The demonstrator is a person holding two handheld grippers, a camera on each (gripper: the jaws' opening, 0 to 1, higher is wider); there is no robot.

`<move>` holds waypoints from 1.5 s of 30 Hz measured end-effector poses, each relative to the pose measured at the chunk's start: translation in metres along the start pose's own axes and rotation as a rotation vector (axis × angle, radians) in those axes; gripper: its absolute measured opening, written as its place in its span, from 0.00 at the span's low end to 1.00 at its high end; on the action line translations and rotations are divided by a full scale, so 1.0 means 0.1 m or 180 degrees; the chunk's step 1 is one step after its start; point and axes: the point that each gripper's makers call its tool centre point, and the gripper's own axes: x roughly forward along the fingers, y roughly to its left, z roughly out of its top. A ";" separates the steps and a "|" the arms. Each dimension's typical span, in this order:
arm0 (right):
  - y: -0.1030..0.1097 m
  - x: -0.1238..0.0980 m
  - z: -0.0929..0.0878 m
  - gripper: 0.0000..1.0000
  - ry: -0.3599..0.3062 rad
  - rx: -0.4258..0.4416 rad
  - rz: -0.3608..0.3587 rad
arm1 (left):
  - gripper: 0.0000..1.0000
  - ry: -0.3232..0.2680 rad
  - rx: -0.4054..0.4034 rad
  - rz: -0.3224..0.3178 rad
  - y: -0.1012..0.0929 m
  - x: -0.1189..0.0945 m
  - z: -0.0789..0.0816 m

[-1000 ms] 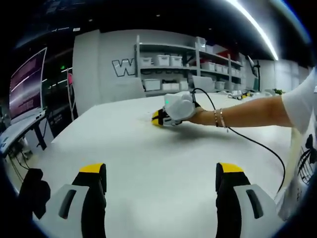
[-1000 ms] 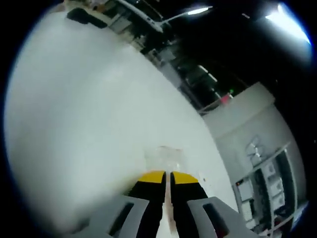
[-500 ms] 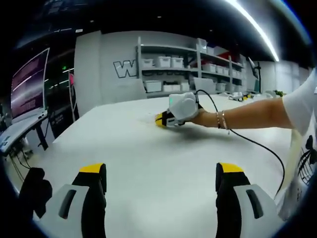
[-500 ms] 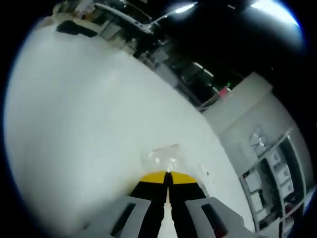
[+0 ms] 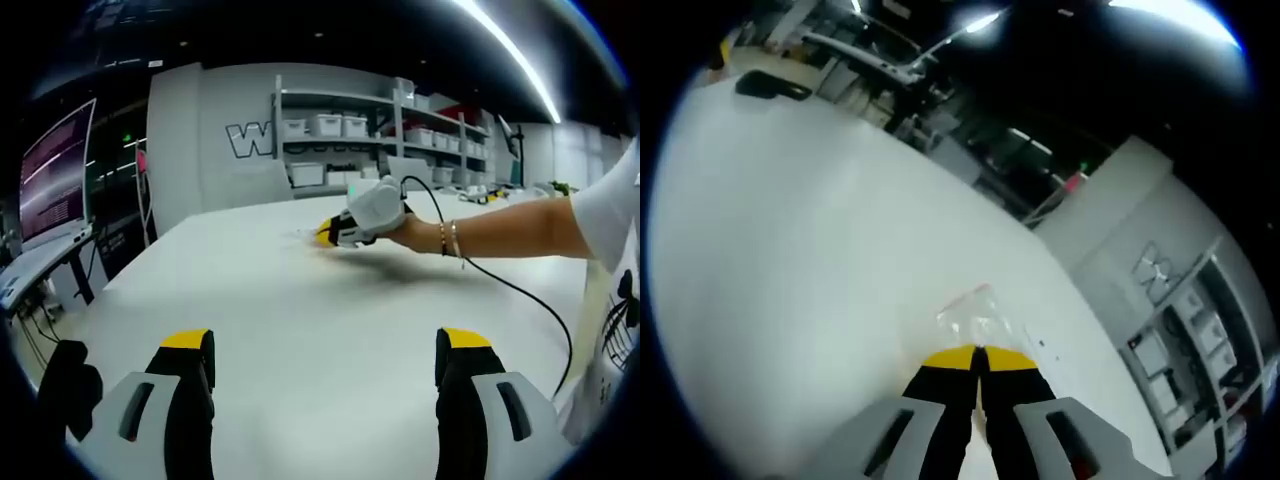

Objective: Open the resealable bag by pulling the two sides of the seal apart until the entire bag opening is separated and visibly accessible.

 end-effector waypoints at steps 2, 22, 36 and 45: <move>0.00 -0.01 0.00 0.00 -0.0003 0.0012 -0.0007 | 0.90 0.0000 -0.0001 0.0000 0.00 0.00 0.00; -0.30 -0.01 0.04 0.00 -0.0121 0.0425 -0.0161 | 0.90 0.0007 0.0017 0.0001 -0.02 -0.02 -0.01; -0.54 -0.15 -0.03 0.00 -0.0144 0.0603 -0.0327 | 0.90 -0.0014 0.0050 0.0003 -0.07 -0.06 0.03; -0.66 -0.25 -0.05 0.00 -0.0160 0.0683 -0.0430 | 0.90 -0.0023 0.0065 0.0001 -0.10 -0.09 0.04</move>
